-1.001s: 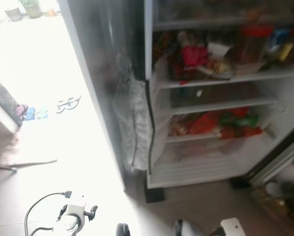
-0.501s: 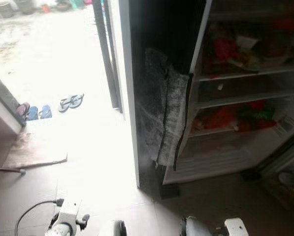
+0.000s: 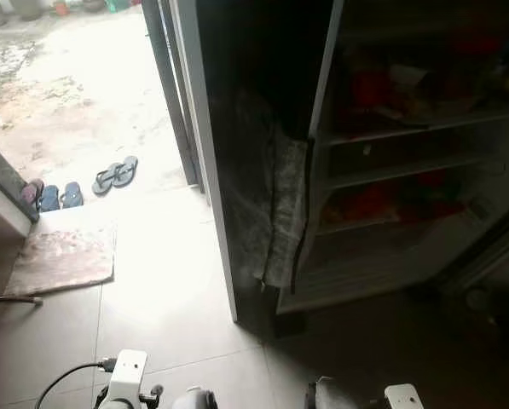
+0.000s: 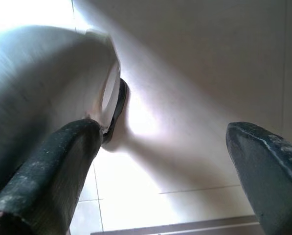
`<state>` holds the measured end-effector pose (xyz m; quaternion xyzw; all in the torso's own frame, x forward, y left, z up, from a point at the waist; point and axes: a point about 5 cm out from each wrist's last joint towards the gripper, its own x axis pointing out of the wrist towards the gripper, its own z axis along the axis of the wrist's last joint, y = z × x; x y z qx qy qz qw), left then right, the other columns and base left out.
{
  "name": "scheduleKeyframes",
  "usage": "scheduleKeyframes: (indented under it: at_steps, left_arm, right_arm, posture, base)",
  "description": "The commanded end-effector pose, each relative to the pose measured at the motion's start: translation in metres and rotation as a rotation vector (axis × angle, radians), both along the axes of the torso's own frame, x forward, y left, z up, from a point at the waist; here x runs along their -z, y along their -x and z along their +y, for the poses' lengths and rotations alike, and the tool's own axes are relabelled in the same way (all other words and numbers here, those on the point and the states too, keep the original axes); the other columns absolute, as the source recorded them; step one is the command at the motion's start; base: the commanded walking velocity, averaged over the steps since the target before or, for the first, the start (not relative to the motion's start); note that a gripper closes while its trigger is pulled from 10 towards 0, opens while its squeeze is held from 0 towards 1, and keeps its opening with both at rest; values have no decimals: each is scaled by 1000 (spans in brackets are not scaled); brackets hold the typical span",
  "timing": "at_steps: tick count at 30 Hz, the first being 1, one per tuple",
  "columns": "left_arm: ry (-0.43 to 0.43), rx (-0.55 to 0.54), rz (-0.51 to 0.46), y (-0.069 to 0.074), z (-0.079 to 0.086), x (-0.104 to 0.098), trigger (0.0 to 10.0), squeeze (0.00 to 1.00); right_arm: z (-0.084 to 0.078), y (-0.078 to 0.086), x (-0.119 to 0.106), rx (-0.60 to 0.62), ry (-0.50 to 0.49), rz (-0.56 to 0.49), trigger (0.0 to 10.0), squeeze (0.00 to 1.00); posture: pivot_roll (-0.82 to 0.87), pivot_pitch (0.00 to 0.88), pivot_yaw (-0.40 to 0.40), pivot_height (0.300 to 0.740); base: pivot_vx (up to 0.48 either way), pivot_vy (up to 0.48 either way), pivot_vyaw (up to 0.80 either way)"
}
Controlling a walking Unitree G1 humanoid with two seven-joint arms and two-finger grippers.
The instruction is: Restocking fridge
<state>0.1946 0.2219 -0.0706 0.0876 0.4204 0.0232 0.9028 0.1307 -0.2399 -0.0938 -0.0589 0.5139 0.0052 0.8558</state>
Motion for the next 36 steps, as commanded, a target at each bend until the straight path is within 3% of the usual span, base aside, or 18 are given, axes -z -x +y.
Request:
scheduleKeyframes:
  at_steps: [1, 17, 36]
  left_arm:
    - [-10, -19, 38, 9, 6, 4, 10000, 0]
    - [-28, -20, 81, 20, 10, 8, 10000, 0]
    - [-43, 1, 83, 20, 10, 8, 10000, 0]
  right_arm:
    - [0, 4, 2, 17, -4, 12, 10000, 0]
    - [1, 6, 3, 37, -13, 10, 10000, 0]
    - [3, 8, 3, 57, -21, -7, 10000, 0]
  posture:
    - [-33, 107, 21, 738]
    - [-32, 98, 29, 740]
    - [-29, 74, 38, 740]
  base:
    - [0, 0, 0]
    - [0, 0, 0]
    - [0, 324, 0]
